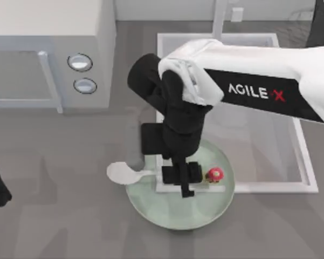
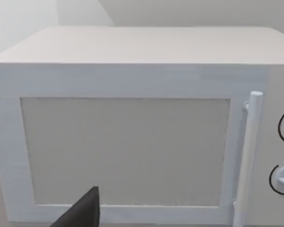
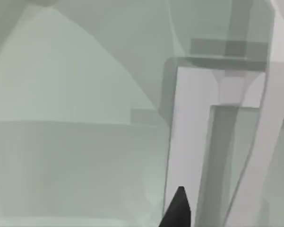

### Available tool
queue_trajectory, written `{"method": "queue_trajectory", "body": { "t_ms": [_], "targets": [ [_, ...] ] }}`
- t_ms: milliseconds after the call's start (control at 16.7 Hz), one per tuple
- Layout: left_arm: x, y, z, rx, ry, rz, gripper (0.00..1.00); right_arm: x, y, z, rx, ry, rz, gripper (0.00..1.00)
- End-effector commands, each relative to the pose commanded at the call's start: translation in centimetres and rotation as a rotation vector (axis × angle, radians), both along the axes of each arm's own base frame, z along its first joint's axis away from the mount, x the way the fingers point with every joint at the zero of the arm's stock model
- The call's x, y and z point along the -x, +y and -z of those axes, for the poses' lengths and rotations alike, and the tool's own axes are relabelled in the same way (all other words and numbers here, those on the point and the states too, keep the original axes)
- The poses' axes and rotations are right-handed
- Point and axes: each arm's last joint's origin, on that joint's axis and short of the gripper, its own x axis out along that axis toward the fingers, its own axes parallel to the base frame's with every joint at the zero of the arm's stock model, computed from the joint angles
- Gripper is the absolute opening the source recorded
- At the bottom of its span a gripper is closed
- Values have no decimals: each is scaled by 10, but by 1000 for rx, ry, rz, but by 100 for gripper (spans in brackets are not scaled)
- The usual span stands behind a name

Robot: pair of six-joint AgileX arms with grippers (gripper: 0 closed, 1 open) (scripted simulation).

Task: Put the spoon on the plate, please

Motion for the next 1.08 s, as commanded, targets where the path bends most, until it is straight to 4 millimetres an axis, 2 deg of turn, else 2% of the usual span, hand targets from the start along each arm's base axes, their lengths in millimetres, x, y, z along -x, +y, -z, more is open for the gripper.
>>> {"method": "queue_trajectory", "body": {
  "t_ms": [240, 1020, 1080],
  "targets": [
    [0, 0, 0, 0, 0, 0, 100, 0, 0, 0, 0, 0, 0, 0],
    [0, 0, 0, 0, 0, 0, 100, 0, 0, 0, 0, 0, 0, 98],
    [0, 0, 0, 0, 0, 0, 100, 0, 0, 0, 0, 0, 0, 100]
  ]
}}
